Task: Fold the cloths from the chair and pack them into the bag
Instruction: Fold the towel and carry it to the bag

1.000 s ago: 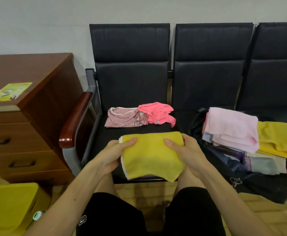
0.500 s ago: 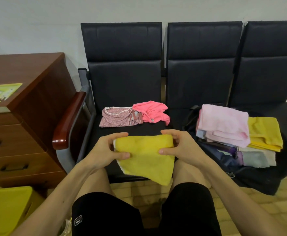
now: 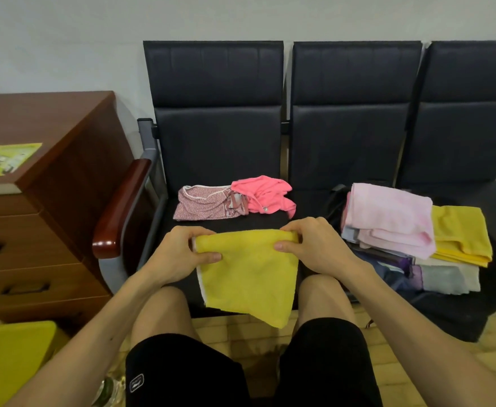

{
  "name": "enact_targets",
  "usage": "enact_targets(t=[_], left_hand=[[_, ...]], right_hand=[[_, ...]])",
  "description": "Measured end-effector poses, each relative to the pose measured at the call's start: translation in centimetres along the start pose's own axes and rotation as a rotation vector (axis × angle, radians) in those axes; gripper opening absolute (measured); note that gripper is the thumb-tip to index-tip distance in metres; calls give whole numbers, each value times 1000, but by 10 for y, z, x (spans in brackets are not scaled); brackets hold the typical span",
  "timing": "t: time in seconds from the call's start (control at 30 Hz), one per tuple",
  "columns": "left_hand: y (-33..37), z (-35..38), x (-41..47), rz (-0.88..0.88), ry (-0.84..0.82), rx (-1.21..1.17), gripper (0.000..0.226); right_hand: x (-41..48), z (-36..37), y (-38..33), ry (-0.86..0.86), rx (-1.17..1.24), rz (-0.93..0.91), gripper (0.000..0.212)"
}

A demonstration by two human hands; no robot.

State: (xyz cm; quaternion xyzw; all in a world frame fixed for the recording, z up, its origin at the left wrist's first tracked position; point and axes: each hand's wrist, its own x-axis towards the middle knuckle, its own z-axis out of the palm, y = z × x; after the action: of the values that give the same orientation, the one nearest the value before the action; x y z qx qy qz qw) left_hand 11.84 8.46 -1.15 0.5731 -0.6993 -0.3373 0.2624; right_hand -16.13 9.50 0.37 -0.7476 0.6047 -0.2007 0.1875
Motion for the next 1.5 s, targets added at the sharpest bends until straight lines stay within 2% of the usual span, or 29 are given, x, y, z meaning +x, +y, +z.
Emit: enact_targets(t=[0.17, 0.33, 0.4, 0.47, 0.53, 0.6, 0.63, 0.7, 0.77, 0.83, 0.93, 1.0, 1.1, 1.17, 1.23, 1.27, 1.37, 1.5], left_hand=[[-1, -2, 0, 9, 28, 27, 16], [2, -11, 0, 84, 79, -18, 17], [15, -13, -4, 130, 79, -118, 26], [33, -13, -9, 159, 35, -360, 32], [51, -9, -10, 138, 44, -533, 31], [60, -1, -3, 115, 151, -518, 26], [63, 2, 2, 89, 186, -485, 24], [65, 13, 12, -31, 174, -584, 24], [70, 26, 17, -249, 49, -918, 28], [80, 46, 17, -379, -116, -1230, 37], [98, 87, 20, -407, -328, -1351, 50], [107, 114, 22, -437, -519, -1311, 49], [126, 161, 35, -403, -726, -972, 47], [140, 194, 48, -314, -740, -782, 52], [159, 223, 63, -247, -711, -704, 53], [173, 241, 74, -195, -709, -665, 53], [216, 289, 113, -28, -689, -520, 48], [280, 353, 195, 183, -626, -305, 56]], right_hand=[[-1, -2, -3, -24, 12, -28, 26], [-3, -13, 1, -64, 176, -46, 29], [-8, -19, 7, -115, 443, -20, 32], [-17, -17, 10, -153, 928, 62, 32], [-29, -1, 16, -239, 1305, 175, 59], [-45, 16, 10, -360, 1385, 266, 84], [-52, 21, 6, -390, 1369, 290, 84], [-61, 16, 0, -315, 1376, 342, 58], [-65, 1, -2, -173, 1425, 374, 32], [-69, -19, 8, -47, 1444, 381, 23], [-78, -48, 36, 104, 1404, 421, 24], [-86, -63, 56, 175, 1364, 455, 30], [-105, -79, 105, 294, 1304, 509, 41], [-119, -88, 138, 327, 1254, 543, 33], [-130, -100, 171, 349, 1200, 588, 24], [-134, -110, 191, 375, 1159, 623, 28], [-128, -141, 258, 398, 981, 728, 57], [-91, -197, 344, 405, 899, 784, 59]])
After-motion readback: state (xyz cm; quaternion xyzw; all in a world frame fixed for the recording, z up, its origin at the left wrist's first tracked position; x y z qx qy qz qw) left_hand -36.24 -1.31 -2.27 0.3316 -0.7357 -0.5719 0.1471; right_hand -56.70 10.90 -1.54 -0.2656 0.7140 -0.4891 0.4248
